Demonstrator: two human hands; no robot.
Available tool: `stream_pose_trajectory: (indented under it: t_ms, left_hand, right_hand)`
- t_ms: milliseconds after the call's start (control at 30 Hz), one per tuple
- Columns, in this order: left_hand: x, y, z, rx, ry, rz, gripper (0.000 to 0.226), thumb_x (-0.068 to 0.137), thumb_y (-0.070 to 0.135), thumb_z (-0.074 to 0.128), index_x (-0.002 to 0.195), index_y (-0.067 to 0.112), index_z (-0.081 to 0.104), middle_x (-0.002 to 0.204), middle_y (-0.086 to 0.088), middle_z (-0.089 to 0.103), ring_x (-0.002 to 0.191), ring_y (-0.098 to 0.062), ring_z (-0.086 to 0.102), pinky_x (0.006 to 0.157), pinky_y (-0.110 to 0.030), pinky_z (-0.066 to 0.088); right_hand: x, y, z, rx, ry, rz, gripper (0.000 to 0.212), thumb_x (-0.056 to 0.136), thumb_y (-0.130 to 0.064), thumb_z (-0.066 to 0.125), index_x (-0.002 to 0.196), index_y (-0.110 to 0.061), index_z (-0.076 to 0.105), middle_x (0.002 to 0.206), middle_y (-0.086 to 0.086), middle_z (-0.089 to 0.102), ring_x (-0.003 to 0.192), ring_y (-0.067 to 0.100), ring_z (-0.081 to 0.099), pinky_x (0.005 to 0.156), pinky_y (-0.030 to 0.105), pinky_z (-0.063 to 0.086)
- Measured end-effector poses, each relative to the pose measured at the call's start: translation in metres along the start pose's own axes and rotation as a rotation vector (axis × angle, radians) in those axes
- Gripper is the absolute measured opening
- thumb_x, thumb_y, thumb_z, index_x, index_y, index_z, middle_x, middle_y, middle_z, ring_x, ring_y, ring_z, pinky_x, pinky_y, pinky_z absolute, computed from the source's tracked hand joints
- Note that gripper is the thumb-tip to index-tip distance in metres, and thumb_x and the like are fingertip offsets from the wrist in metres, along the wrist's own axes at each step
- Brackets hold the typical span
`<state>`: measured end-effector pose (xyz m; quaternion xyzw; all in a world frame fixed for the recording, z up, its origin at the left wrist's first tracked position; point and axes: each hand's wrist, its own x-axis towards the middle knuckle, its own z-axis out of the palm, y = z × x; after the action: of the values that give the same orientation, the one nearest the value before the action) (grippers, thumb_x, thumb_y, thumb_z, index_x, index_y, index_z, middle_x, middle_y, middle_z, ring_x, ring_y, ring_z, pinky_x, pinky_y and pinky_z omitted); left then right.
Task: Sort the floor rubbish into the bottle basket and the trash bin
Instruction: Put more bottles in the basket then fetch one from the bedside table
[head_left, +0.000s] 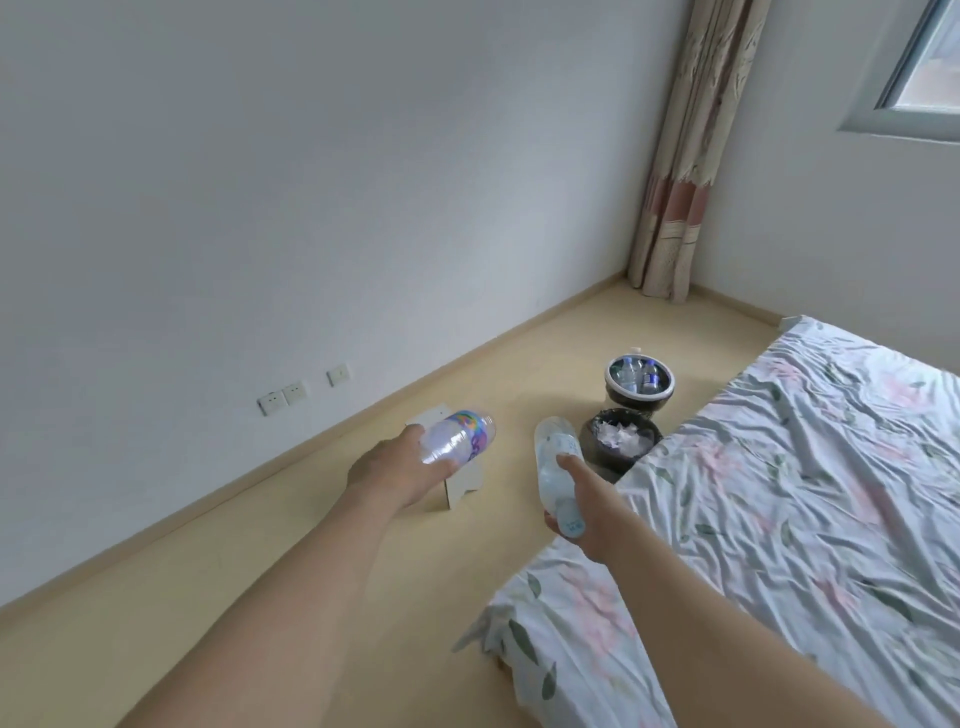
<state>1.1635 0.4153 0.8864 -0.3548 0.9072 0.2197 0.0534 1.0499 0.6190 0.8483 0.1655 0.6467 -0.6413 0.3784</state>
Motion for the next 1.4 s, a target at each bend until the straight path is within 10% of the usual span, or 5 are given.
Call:
stream_pose_trajectory:
  t_ms: [233,900,1233,1400]
  left_hand:
    - [0.143,-0.08,-0.079,-0.042,0.038,-0.004,0.076,0.083,0.066,0.054,0.146,0.029,0.033,0.136,0.001,0.054,0.118,-0.024,0.054,0.079,-0.03,0.039]
    - [0.541,-0.066,-0.115,0.062,-0.175,0.084,0.077,0.076,0.071,0.052,0.141,0.035,0.036,0.118,0.007,0.06,0.099,-0.018,0.059,0.085,-0.033,0.052]
    - [0.691,0.053,-0.113,0.103,-0.313,0.354,0.073,0.078,0.066,0.054,0.139,0.029,0.038,0.105,0.009,0.054,0.096,-0.017,0.058,0.088,-0.033,0.052]
    - [0.732,0.145,-0.091,0.142,-0.38,0.476,0.072,0.073,0.068,0.054,0.135,0.034,0.041,0.106,0.011,0.06,0.091,-0.013,0.061,0.085,-0.033,0.053]
  right_hand:
    - [0.052,-0.06,0.129,0.009,-0.018,-0.013,0.048,0.087,-0.044,0.065,0.12,-0.013,0.048,0.105,0.013,0.056,0.081,0.027,0.061,0.08,0.035,0.056]
    - [0.328,-0.239,0.262,0.153,0.178,0.105,0.051,0.086,-0.045,0.066,0.123,-0.015,0.048,0.107,0.012,0.052,0.085,0.029,0.062,0.077,0.036,0.059]
    - [0.402,-0.337,0.244,0.315,0.385,0.047,0.04,0.088,-0.042,0.065,0.115,-0.016,0.049,0.099,0.011,0.054,0.08,0.026,0.06,0.058,0.032,0.054]
    - [0.434,-0.367,0.195,0.452,0.458,0.042,0.045,0.087,-0.04,0.067,0.118,-0.014,0.048,0.101,0.012,0.055,0.087,0.027,0.06,0.083,0.042,0.057]
